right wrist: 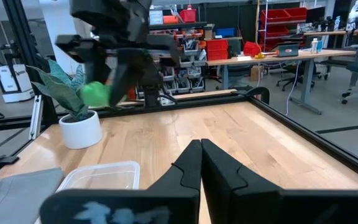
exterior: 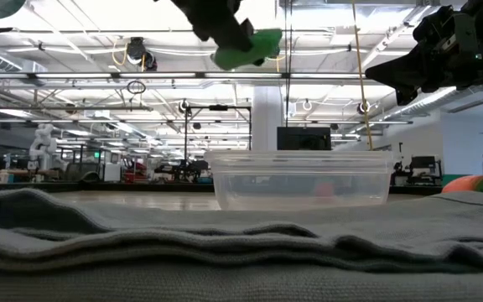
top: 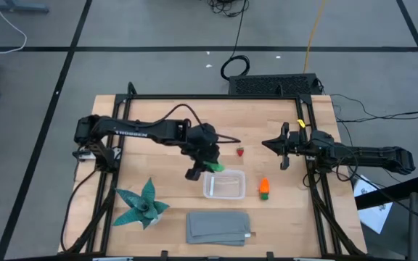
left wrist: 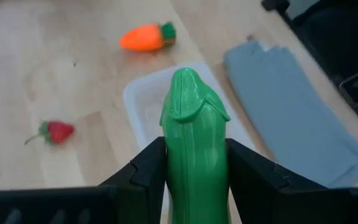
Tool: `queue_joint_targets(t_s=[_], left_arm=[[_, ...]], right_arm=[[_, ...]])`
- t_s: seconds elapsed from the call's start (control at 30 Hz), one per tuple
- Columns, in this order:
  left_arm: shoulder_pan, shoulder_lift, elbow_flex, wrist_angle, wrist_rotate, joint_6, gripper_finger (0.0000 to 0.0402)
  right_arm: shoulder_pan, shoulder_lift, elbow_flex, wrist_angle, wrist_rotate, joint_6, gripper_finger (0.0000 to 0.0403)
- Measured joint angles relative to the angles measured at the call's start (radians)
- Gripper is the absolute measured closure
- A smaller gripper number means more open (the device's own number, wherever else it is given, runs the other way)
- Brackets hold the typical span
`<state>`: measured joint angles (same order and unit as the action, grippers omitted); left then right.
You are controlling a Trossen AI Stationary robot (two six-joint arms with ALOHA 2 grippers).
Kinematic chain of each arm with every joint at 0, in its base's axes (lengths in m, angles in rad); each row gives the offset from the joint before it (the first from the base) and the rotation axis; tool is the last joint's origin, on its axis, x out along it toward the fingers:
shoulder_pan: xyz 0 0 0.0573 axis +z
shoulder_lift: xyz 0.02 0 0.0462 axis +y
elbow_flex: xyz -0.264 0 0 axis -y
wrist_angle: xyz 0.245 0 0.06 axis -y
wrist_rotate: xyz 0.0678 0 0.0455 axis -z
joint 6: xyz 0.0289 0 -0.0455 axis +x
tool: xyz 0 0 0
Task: Pick and placing Produce into tupperware
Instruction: Put the green peas into the transparent bin
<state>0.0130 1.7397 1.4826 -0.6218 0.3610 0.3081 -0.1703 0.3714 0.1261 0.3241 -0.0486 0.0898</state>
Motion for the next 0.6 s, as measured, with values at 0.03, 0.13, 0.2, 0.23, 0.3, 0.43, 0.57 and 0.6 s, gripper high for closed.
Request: queue_joint_targets(t_s=[0.03,0.13,0.2,0.23,0.3,0.43,0.57,0.6], left_arm=[[-0.01,0.005,0.0,0.01,-0.014,-0.006,0.0258],[-0.034,0.02,-0.027,0.073,-0.053,-0.014,0.0258],[-0.044,0.029,-0.055,0.125,-0.075,-0.015,0.0258],[-0.048,0.033,-0.07,0.171,-0.083,-0.014,0.0258],[-0.05,0.034,-0.109,0.219,-0.105,-0.017,0.0258],[-0.049,0.035,-0.18,0.386,-0.126,-0.047,0.0258],[-0.048,0.04,-0.21,0.489,-0.136,-0.081,0.0259],[-0.048,0.051,-0.209,0.513,-0.136,-0.086,0.0259]], right_arm=[[0.0,0.0,0.0,0.0,0.0,0.0,0.0403],[0.0,0.0,0.0,0.0,0.0,0.001,0.0403],[0.0,0.0,0.0,0.005,0.0,0.002,0.0403],[0.0,0.0,0.0,0.005,0.0,0.002,0.0403],[0.0,0.0,0.0,0.005,0.0,0.003,0.0403],[0.0,0.001,0.0,0.005,0.0,0.003,0.0403],[0.0,0.004,0.0,0.003,0.0,0.003,0.0403],[0.0,0.005,0.0,0.003,0.0,0.003,0.0403]])
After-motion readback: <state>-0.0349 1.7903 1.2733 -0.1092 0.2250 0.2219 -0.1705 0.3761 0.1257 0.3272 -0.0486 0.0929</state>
